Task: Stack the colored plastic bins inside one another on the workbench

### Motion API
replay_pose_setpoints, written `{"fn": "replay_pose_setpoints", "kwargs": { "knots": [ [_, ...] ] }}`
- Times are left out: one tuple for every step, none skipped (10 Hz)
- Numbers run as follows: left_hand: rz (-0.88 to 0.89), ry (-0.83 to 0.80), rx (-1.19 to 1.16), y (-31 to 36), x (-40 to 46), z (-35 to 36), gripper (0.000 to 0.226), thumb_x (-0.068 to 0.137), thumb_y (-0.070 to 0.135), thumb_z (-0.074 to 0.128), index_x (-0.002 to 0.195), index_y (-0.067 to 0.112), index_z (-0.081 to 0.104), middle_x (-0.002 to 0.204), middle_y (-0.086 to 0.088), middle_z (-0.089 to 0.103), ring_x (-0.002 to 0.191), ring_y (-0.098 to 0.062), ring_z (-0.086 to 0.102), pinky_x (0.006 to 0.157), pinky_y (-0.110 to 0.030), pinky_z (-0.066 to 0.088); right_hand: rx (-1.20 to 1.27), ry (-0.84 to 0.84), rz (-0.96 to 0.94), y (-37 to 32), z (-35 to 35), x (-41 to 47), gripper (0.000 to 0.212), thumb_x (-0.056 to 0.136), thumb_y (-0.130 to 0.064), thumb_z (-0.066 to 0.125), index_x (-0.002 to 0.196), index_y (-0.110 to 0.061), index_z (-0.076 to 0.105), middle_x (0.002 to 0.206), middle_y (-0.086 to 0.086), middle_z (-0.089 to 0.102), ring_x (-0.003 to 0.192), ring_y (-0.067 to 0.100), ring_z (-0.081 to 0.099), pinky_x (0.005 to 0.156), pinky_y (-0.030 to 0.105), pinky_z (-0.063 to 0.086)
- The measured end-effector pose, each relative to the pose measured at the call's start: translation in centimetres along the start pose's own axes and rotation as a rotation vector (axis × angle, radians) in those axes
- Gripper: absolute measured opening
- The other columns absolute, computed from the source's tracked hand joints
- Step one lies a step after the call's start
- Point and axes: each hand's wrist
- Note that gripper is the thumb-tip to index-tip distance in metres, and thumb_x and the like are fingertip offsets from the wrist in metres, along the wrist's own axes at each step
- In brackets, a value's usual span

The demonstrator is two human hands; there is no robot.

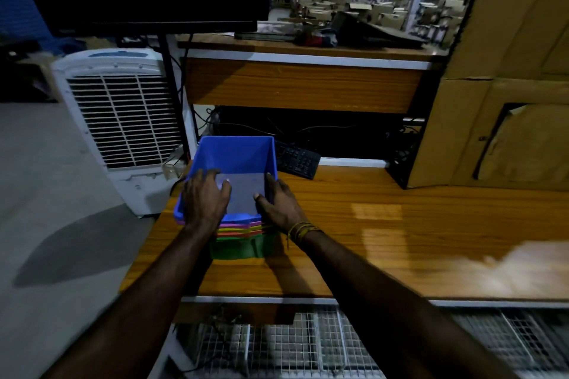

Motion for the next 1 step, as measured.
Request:
{"fn": "replay_pose_setpoints", "kwargs": {
  "knots": [
    [0.073, -0.019, -0.124, 2.82, -0.65, 1.47, 0.038, 0.090, 0.030, 0.060, 0.124, 0.012, 0.062, 0.124, -0.015, 0.063, 0.116, -0.037, 0.056, 0.095, -0.045, 0.046, 0.043, 0.051, -0.072, 0.53, -1.41, -1.32, 0.066, 0.096, -0.050, 0.045, 0.152, -0.023, 0.021, 0.149, 0.014, 0.040, 0.132, 0.035, 0.042, 0.105, 0.049, 0.042]
  ]
}}
Point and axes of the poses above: each hand's wrist, its own x-axis towards the middle knuckle, its own z-axis out of the palm, y = z × x
